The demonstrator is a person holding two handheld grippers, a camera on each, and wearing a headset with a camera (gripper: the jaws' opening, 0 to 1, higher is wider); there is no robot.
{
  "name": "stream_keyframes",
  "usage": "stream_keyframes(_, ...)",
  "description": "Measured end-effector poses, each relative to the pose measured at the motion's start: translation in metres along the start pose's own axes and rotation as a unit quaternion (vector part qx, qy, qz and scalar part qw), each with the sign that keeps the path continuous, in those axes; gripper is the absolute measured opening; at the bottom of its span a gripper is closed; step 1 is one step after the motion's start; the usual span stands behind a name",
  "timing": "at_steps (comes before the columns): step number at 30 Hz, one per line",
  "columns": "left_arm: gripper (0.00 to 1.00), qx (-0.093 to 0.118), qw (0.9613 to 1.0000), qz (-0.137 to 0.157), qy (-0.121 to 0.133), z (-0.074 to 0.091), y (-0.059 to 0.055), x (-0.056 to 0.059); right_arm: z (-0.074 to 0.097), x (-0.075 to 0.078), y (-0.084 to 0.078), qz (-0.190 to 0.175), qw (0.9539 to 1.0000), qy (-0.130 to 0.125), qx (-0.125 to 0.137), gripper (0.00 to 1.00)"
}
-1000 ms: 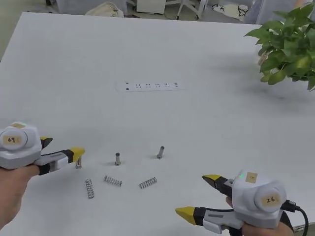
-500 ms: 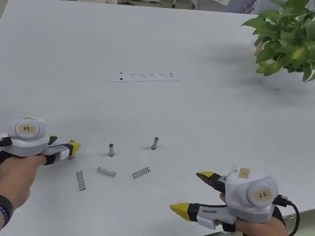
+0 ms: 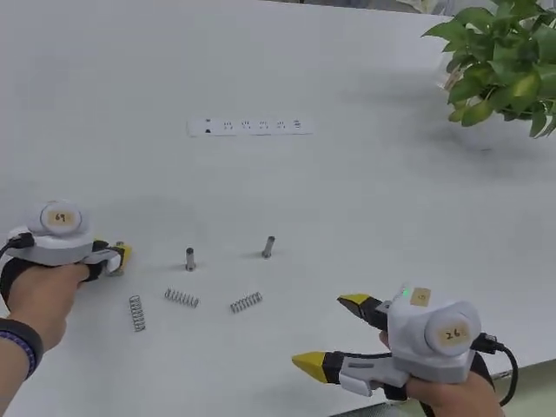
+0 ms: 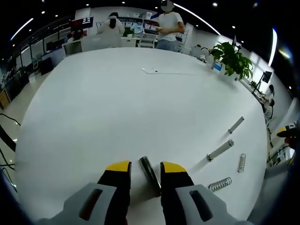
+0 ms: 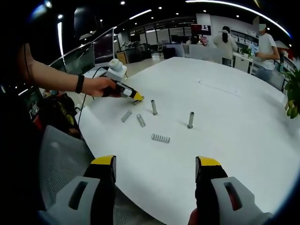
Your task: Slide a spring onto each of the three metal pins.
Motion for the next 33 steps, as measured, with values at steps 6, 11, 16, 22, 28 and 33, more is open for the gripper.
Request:
stream_keyframes(6,0.15,-0.001,0.9998,-0.021,0.007,-0.007,0.001,0.004,0.001,0.003,0.005,0.001,1.0000,-0.003,0.004,0.68)
stream_keyframes(11,0.07,-0.007,0.9986,-0.051,0.013,-0.009,0.003,0.005,0.002,0.005,0.004,-0.002,1.0000,-0.007,0.004,0.68)
stream_keyframes(16,0.03,-0.015,0.9981,-0.058,0.016,-0.007,0.003,0.004,0.003,0.004,0.004,-0.003,0.9999,-0.009,0.005,0.68)
stream_keyframes(22,0.00,-0.040,0.9967,-0.071,0.009,-0.006,0.002,0.004,0.003,0.003,0.004,-0.002,0.9999,-0.009,0.004,0.67)
stream_keyframes(28,0.00,-0.041,0.9980,-0.048,0.004,0.001,-0.001,0.002,0.004,0.003,0.008,-0.003,0.9998,-0.012,0.013,0.67)
stream_keyframes(33,0.00,-0.022,0.9992,-0.031,0.008,0.012,0.008,-0.001,0.005,0.003,0.009,-0.001,0.9997,-0.013,0.019,0.67)
Point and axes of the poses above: the centre of the closed fingertips' face, and the gripper's own axes: z roughly backward along the fingers, x roughly to its right, y roughly out of its top, the point moved 5 cm from there along z, roughly backward along the fingers, and after that the axes turned 3 degrees about x, right-handed, at the moved point
